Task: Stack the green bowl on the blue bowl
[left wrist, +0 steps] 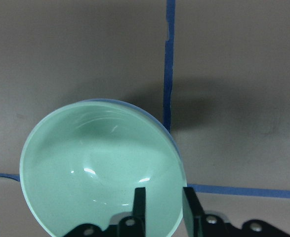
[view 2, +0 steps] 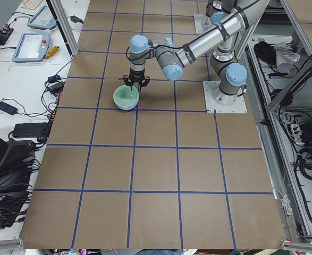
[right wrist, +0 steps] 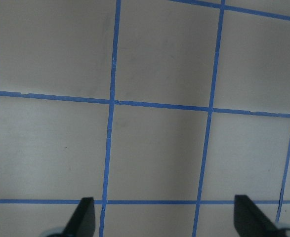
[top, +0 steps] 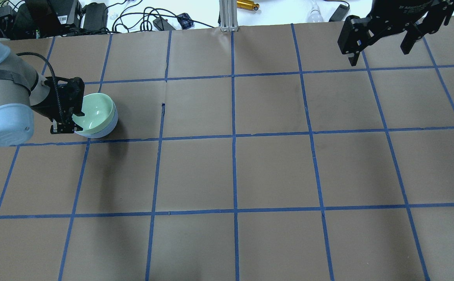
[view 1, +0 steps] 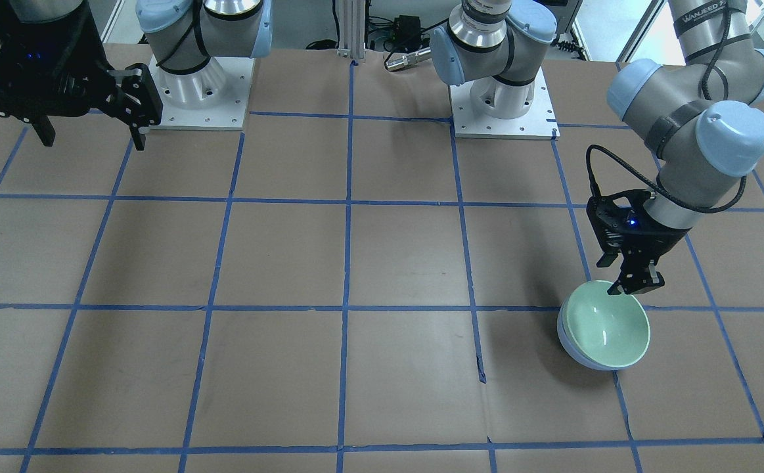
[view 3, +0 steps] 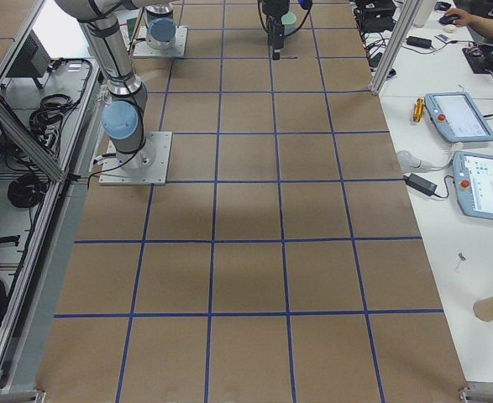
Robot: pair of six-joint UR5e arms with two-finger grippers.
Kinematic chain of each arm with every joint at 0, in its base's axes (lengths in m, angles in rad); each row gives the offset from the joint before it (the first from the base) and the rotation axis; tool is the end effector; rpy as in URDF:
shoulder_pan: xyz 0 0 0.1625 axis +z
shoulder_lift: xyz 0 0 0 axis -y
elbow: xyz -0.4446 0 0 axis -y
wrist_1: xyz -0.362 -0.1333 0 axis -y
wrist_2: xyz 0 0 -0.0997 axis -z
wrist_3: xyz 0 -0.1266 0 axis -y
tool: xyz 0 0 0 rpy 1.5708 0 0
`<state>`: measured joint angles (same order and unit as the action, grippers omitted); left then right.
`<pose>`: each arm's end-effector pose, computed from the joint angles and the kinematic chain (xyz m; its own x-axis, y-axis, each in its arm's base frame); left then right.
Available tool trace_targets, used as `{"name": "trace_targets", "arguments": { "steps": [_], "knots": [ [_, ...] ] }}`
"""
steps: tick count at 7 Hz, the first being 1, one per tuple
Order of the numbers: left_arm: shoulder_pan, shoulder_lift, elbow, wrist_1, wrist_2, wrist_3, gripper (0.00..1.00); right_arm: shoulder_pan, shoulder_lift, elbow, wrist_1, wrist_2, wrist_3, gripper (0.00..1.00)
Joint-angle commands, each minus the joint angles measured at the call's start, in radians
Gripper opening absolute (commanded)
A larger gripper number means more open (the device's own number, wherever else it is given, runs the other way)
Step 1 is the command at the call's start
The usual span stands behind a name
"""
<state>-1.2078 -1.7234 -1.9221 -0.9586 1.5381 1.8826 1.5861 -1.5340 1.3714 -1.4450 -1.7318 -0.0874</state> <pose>0.0481 -0.5138 0.3121 -0.0490 0.9924 -0.1128 0.9988 0.0495 0.0022 0.1203 -0.4760 0.5442 -0.9819 -0.0964 0.1628 -0.1014 0.9946 -0.0227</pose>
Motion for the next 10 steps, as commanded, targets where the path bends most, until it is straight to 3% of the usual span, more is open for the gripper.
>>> {"name": "trace_targets", "arguments": {
  "steps": [1, 4, 7, 10],
  "knots": [
    [-0.007, 0.028, 0.026, -0.046, -0.009, -0.067, 0.87, 0.000, 0.000, 0.000, 0.000, 0.000, 0.000, 1.00],
    [-0.112, 0.088, 0.132, -0.219, -0.030, -0.276, 0.87, 0.000, 0.000, 0.000, 0.000, 0.000, 0.000, 1.00],
    [-0.274, 0.127, 0.248, -0.396, -0.026, -0.686, 0.87, 0.000, 0.000, 0.000, 0.000, 0.000, 0.000, 1.00],
    [-0.377, 0.121, 0.314, -0.460, -0.015, -1.070, 0.93, 0.000, 0.000, 0.000, 0.000, 0.000, 0.000, 1.00]
  ]
}}
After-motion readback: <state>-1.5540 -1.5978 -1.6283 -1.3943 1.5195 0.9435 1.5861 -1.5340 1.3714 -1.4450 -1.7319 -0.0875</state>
